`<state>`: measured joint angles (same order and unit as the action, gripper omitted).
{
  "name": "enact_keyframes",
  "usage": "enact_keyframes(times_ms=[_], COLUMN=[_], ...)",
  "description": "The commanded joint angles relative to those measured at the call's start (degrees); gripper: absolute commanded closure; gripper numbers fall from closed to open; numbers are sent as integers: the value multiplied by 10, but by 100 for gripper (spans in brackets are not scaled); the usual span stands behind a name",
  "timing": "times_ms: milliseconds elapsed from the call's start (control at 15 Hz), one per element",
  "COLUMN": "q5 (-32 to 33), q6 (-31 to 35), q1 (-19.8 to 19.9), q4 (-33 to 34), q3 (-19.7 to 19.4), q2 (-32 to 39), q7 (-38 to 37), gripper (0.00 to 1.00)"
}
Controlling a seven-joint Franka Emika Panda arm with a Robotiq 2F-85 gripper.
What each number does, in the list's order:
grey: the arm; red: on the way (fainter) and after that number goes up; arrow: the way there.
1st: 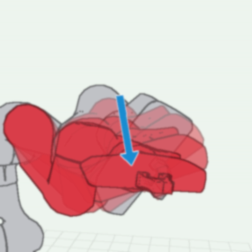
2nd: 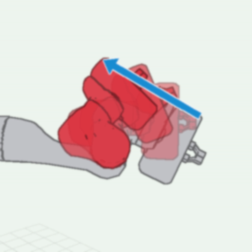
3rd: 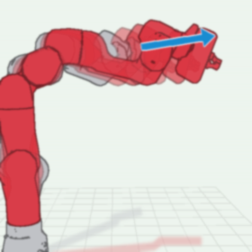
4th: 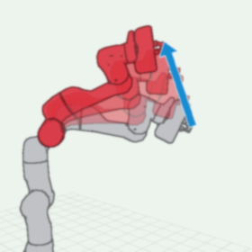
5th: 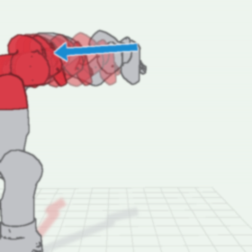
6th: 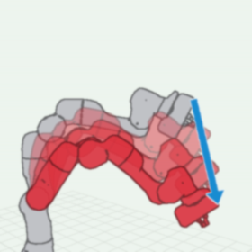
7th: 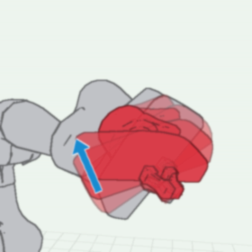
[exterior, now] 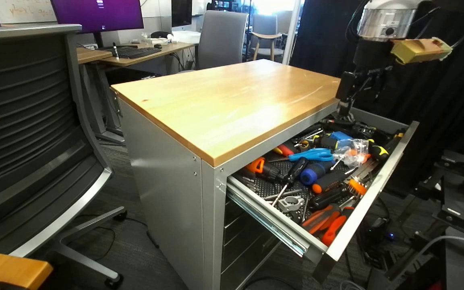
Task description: Put the screwdriver in the drawer.
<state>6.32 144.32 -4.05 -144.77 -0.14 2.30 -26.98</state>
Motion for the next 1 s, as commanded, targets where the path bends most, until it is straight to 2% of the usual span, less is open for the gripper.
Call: enact_keyframes(times_ms=[0,133,267,333,400,467,667,933], q5=[-51,-47,-23,-10,-3,4,1,7], q6=[-65,-90,-82,-68,-59,-55,-71,-63], q1=[29,44,56,61,64,67,71,72], q4=[-52,-73,-95,-103,-110,-114,-115,-103], q3=[-9,-17,-22,-24,-26,-26,-28,-30], q2=[-54,-56,-49,-43,-38,-33,-26,4], q7=[72,80,75,68,69,70,82,95], gripper=[0,0,0,25,27,34,60,88])
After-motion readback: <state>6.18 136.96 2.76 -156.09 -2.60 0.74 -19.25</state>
